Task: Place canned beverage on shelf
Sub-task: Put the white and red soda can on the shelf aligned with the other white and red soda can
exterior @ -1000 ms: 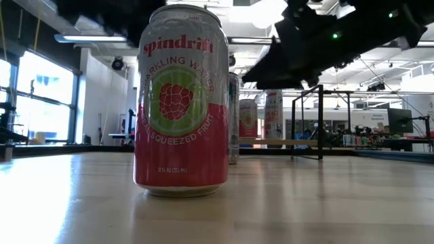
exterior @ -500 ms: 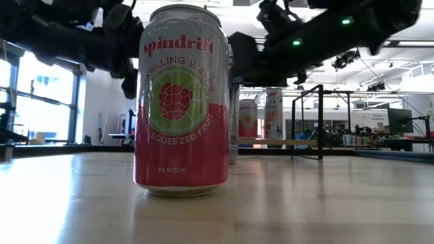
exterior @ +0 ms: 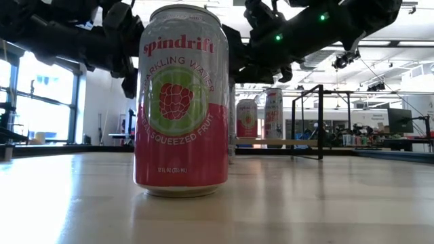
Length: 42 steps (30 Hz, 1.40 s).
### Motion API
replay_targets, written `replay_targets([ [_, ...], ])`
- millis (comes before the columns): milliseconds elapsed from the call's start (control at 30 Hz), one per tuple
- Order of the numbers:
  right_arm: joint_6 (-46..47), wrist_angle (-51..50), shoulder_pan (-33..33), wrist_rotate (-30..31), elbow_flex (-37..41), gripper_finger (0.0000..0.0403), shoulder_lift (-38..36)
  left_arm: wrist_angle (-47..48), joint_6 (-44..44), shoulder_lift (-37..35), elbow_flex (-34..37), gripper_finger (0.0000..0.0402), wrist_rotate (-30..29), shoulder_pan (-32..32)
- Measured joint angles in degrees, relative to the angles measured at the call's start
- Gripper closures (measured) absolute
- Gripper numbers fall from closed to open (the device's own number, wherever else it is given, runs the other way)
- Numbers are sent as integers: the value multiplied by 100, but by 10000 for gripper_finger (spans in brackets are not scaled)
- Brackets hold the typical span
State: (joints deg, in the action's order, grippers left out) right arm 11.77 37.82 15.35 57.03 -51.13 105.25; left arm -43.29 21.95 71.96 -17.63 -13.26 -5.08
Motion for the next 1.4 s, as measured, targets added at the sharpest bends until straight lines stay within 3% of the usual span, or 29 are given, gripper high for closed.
replay_targets([
  [167,52,8,-64,-47,0,125,0,6,-6,9,-1,9,-1,4],
  [433,-651,-315,-224,-827,4,126,-90,-17,-100,523,-4,9,-2,295],
  [800,-1039,-2012,-248,-1548,4,126,-1026,-824,-2,1366,-8,9,68,363],
  [1000,-1052,-2638,-313,-1512,160,130,-1559,-1100,-214,1550,-9,9,-116,444],
  [1200,-677,-2095,-237,-1560,739,170,-1659,-1143,-316,1744,-9,9,-357,525],
  [1400,-585,-776,-38,-2155,1345,256,-1629,-1222,-536,1881,-9,9,-358,592],
])
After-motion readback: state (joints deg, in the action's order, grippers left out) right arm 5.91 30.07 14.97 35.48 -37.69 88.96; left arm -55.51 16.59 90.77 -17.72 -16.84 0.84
